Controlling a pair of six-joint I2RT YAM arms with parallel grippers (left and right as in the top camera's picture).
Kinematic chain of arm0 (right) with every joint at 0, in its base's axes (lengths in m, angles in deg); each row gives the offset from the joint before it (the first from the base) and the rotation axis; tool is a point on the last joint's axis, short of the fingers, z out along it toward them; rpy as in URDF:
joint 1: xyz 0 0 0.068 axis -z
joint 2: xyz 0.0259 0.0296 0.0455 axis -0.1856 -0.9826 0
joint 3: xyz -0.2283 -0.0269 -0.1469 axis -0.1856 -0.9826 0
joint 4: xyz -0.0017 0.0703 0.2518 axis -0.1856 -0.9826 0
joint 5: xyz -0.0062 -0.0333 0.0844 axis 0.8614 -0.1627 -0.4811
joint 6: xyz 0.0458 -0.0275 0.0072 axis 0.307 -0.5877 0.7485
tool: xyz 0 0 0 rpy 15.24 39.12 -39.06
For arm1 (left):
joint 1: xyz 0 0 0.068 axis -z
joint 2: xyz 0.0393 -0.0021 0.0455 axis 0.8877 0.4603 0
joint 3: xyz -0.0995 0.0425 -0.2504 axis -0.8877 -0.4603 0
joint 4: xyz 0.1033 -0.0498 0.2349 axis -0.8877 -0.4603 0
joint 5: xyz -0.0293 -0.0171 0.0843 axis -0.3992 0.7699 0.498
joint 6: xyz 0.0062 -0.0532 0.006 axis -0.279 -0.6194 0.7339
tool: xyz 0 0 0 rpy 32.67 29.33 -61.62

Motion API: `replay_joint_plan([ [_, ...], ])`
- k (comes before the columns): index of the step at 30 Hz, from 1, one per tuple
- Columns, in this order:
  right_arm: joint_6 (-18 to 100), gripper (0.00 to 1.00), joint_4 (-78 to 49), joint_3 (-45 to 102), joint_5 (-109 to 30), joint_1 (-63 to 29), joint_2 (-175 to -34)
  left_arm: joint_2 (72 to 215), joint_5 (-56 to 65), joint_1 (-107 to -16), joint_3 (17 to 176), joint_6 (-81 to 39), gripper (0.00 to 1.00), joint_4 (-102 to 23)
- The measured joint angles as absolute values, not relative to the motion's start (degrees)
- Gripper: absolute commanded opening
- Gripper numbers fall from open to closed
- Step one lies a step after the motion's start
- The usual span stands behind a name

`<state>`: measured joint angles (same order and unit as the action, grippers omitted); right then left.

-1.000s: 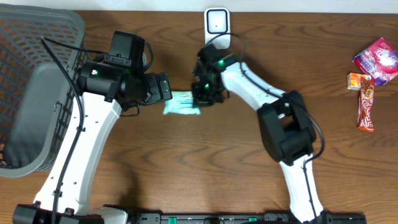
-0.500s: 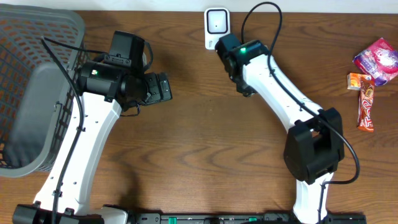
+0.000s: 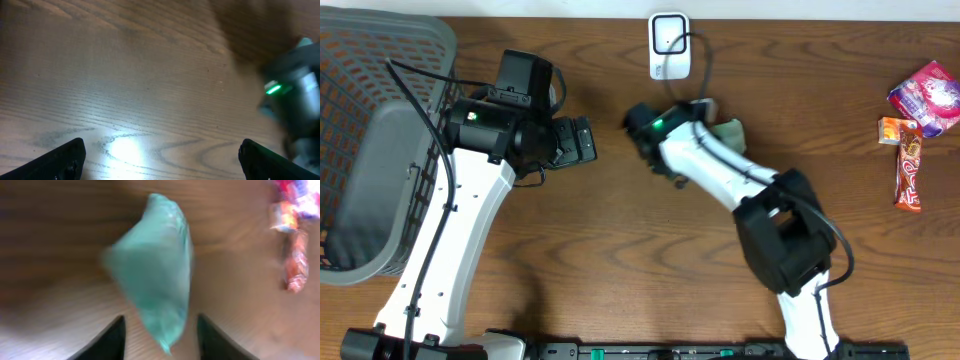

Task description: Scan the item barcode

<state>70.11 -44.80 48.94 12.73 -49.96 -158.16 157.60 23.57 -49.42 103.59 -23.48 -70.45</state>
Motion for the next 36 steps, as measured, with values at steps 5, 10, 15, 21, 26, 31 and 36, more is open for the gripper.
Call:
replay_joint_plan([
  [5,66.92,0.81,-41.3,52.11,5.43,-54.99,-158.16,157.6,23.57,-49.4,103.59,-23.46,0.98,-70.43],
  [10,64.49,0.9,-43.03,56.44,-1.59,-52.11,-158.16,157.6,23.57,-49.4,103.59,-23.46,0.98,-70.43],
  [15,57.17,0.91,-44.34,58.6,-13.89,-43.58,-158.16,157.6,23.57,-49.4,103.59,-23.46,0.98,-70.45],
  [21,44.77,0.9,-45.06,58.6,-28.06,-32.7,-158.16,157.6,23.57,-49.4,103.59,-23.46,0.98,-70.43],
  [26,40.75,0.91,-45.52,58.62,-25.87,-33.18,-158.16,157.6,23.57,-49.4,103.59,-23.46,0.98,-70.43],
  [31,39.99,0.89,-43.97,58.62,-16.71,-38.88,-158.16,157.6,23.57,-49.4,103.59,-23.46,0.98,-70.43],
  [36,40.08,0.89,-42.04,58.65,-10.46,-43.45,-158.49,157.6,23.57,-49.4,103.59,-23.46,0.98,-70.43],
])
